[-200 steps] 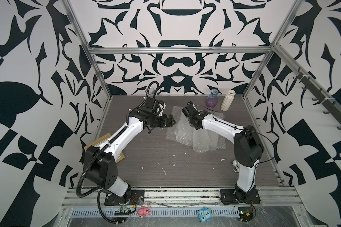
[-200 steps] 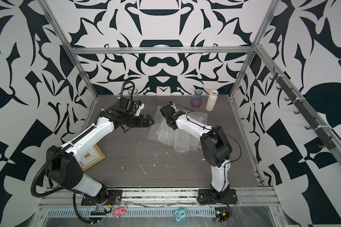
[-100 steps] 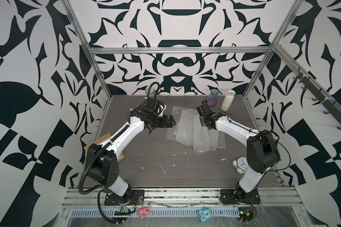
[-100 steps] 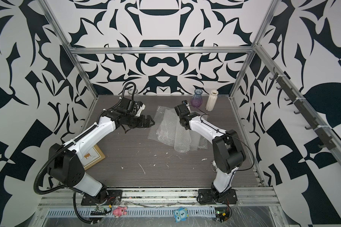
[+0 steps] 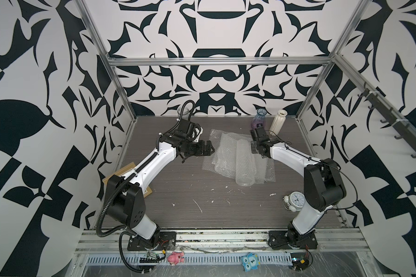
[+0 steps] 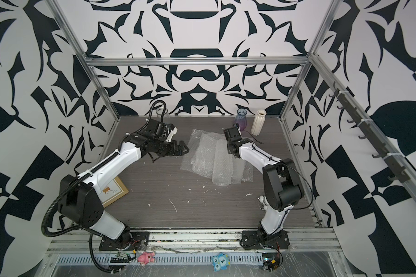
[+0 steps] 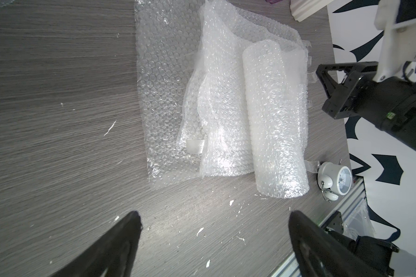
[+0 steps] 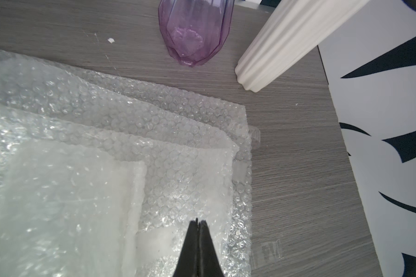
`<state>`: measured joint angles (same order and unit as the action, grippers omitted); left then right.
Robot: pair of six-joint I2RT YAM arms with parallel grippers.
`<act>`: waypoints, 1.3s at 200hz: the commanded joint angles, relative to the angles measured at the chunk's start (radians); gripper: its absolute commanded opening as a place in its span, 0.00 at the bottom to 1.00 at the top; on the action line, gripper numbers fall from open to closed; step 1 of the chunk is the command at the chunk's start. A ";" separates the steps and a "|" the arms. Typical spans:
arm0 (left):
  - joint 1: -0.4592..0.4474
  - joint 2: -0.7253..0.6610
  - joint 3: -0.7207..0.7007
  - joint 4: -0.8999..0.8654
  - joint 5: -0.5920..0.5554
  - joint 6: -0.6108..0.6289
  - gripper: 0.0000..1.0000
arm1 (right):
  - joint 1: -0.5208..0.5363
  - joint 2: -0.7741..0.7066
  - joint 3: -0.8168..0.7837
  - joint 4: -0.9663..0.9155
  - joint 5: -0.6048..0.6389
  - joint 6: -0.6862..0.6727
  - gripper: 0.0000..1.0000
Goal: Unwrap the vase from the bubble wrap
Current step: Unwrap the bubble wrap.
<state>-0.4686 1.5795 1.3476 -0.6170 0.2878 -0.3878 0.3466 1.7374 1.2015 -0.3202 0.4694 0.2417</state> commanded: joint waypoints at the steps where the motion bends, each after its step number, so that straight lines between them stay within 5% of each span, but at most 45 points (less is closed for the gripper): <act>1: 0.005 0.012 -0.008 0.005 0.026 -0.009 0.99 | -0.015 -0.004 0.004 0.033 -0.014 0.025 0.00; 56: 0.005 0.020 -0.007 0.007 0.045 -0.012 0.99 | -0.039 -0.009 -0.006 0.029 -0.006 0.053 0.00; 118: 0.005 0.020 -0.007 0.007 0.054 -0.013 0.99 | -0.054 -0.108 -0.026 -0.003 -0.033 0.072 0.38; 155: 0.005 0.014 -0.005 0.008 0.068 -0.012 0.99 | -0.024 -0.253 -0.041 -0.054 -0.090 0.082 0.47; 180: 0.005 0.012 -0.007 0.011 0.067 -0.014 0.99 | 0.046 -0.331 -0.064 -0.090 -0.120 0.094 0.49; 229: 0.005 0.007 -0.009 0.014 0.079 -0.030 0.99 | 0.318 -0.392 -0.064 -0.327 0.118 0.134 0.49; 260: 0.005 0.009 -0.012 0.020 0.090 -0.039 0.99 | 0.398 -0.457 -0.111 -0.461 0.103 0.230 0.44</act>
<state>-0.4686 1.5909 1.3476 -0.6079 0.3504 -0.4122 0.7143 1.3518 1.1191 -0.6106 0.5106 0.3752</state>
